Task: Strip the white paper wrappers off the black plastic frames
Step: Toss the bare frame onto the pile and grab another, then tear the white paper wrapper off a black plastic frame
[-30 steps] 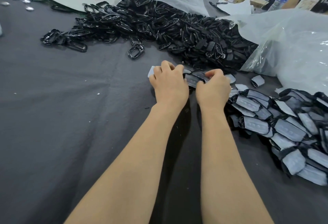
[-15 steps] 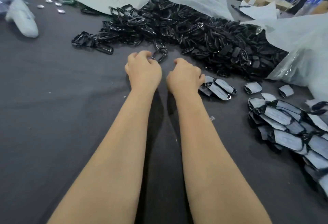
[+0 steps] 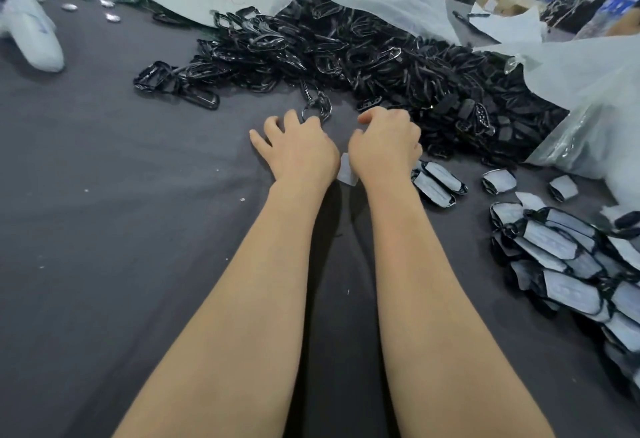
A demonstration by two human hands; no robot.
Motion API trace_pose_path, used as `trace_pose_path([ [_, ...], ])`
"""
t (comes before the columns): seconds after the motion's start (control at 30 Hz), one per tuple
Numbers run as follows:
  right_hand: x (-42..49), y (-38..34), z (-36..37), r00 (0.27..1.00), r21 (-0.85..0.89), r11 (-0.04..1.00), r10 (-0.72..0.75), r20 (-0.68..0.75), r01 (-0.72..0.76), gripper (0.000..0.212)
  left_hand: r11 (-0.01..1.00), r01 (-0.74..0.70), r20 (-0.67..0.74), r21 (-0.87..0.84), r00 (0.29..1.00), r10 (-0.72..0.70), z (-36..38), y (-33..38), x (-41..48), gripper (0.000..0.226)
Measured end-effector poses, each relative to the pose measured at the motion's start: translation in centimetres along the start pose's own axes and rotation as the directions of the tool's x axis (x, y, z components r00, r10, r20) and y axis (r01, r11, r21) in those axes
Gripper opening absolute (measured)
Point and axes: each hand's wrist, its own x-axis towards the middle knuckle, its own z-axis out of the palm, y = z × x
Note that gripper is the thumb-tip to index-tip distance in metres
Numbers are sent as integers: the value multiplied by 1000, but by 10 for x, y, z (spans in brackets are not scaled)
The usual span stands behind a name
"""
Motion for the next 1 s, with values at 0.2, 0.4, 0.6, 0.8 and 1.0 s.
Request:
trace_pose_path([
  [0.2, 17, 7, 6, 991, -49, 995, 90, 96, -85, 32, 1000, 1, -158, -7, 987, -2, 2, 6, 4, 31],
  [0.4, 23, 12, 12, 992, -67, 994, 89, 93, -83, 45, 994, -7, -164, -112, 986, -12, 0, 6, 11, 24],
  [0.6, 21, 12, 5, 972, 144, 990, 32, -231, 2, 35, 830, 57, -122, -554, 981, -149, -15, 4, 13, 13],
  [0.8, 15, 13, 0, 952, 482, 862, -2, -307, 157, 19, 269, 203, 122, -942, 949, -292, -31, 8, 9, 18],
  [1.0, 6, 11, -1, 980, 503, 856, -15, -198, 115, 39, 38, 230, 214, -972, 944, -250, -29, 13, -12, 29],
])
